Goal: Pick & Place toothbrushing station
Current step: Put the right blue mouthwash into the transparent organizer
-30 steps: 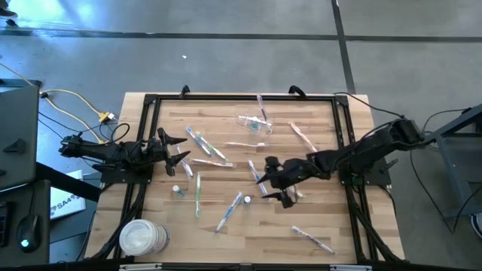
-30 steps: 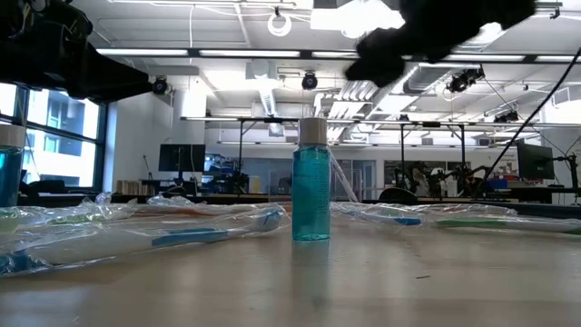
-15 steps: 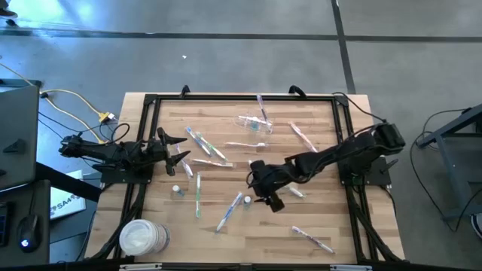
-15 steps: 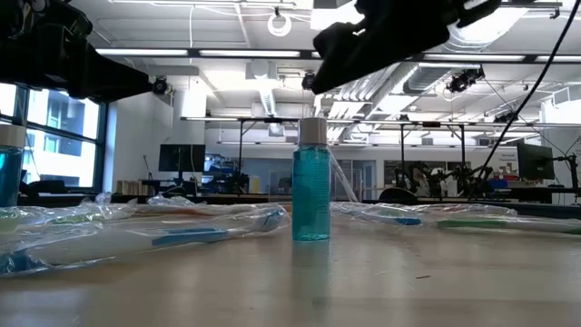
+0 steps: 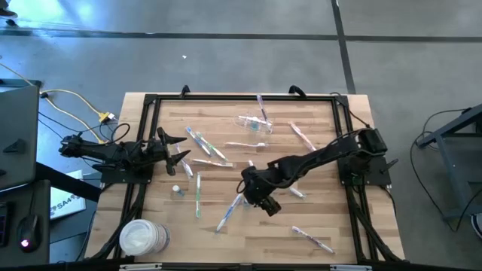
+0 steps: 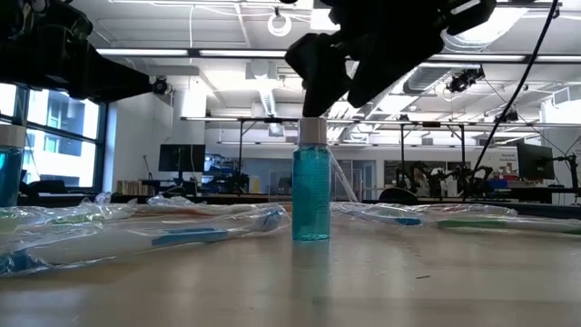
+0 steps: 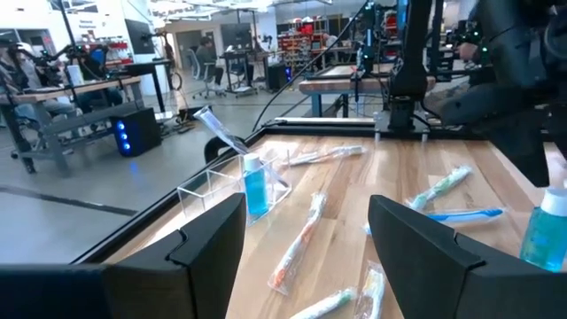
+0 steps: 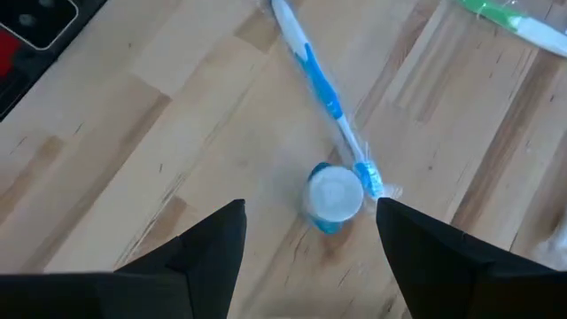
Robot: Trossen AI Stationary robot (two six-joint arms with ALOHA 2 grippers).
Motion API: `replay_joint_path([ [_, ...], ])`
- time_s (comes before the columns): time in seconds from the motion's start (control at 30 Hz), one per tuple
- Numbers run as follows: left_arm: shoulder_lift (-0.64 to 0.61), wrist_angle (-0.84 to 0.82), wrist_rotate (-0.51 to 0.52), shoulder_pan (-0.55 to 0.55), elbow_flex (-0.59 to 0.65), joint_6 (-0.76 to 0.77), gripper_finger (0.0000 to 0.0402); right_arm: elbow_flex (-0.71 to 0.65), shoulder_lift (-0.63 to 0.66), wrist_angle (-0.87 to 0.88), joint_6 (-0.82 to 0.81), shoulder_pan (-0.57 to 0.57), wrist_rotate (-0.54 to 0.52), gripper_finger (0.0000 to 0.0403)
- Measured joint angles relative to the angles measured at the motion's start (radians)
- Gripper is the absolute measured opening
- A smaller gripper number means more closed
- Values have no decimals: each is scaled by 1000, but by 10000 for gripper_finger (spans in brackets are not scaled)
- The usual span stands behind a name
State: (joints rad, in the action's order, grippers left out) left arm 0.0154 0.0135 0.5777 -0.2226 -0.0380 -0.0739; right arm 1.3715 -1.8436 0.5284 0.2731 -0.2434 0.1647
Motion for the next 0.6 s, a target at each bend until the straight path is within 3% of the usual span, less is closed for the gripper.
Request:
replay_joint_path([
  [0.33, 0, 2, 0, 0, 0, 0, 239, 30, -58, -12, 21, 38, 105, 247],
  [0.6, 0, 2, 0, 0, 0, -9, 239, 30, -60, -9, 38, 43, 124, 237],
])
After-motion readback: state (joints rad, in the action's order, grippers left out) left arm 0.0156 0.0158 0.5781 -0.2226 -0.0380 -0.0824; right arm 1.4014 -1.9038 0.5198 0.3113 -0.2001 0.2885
